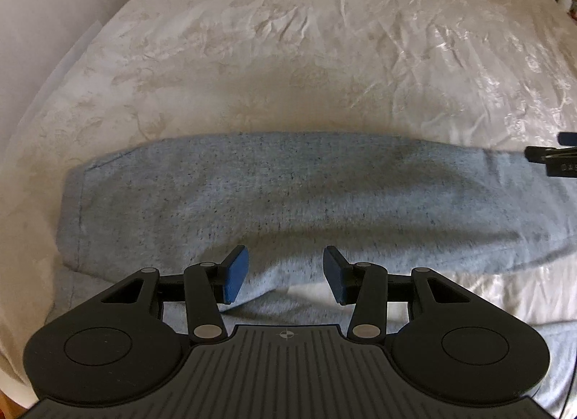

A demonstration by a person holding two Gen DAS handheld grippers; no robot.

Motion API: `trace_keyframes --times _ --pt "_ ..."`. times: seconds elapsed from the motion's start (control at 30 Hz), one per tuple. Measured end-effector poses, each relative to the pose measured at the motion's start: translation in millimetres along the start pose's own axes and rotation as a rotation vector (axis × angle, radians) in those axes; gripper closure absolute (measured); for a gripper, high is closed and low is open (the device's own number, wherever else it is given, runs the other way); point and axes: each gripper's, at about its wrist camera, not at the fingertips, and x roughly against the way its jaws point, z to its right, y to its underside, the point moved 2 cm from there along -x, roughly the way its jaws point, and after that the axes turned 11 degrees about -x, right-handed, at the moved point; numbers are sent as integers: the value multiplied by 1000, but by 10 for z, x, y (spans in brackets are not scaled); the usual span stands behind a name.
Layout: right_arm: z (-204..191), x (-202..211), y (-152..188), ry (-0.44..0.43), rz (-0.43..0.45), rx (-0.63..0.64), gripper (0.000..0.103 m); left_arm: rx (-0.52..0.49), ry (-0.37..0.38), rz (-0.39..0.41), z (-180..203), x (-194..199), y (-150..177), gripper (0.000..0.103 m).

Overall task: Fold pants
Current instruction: 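Close the right gripper on the waistband while the left gripper grasps the waistband too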

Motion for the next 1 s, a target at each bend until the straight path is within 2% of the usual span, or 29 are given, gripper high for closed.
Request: trace_keyframes --times 0.1,0.2,0.3,0.33,0.37,0.43,0.53,0.7,0.83,1.0 --pt "-31 -338 -64 -57 -65 97 18 -6 12 -13 5 -115 -82 58" --pt "-109 -561 -35 -85 -127 196 25 -9 31 -20 0 -232 -169 58" --pt "-136 -705 21 -147 -181 251 53 -9 54 -23 10 -327 -254 58" --pt "-142 -711 34 -176 -194 248 73 -9 61 -25 12 -349 -278 58" --pt "-150 -697 43 -198 -205 241 98 -10 72 -24 15 -371 -315 58" --pt "-182 -584 71 -217 -200 239 98 -1 93 -23 9 -405 -377 58" --pt "-228 -249 185 -223 -130 261 98 34 146 -26 0 -452 -484 58" --pt "-333 289 566 -219 -68 258 98 118 225 -24 -20 -498 -663 58" --pt "-424 443 845 -207 -63 246 98 155 268 -53 -2 -604 -765 58" --pt "-447 420 944 -205 -67 216 98 212 303 -129 -17 -812 -776 58"
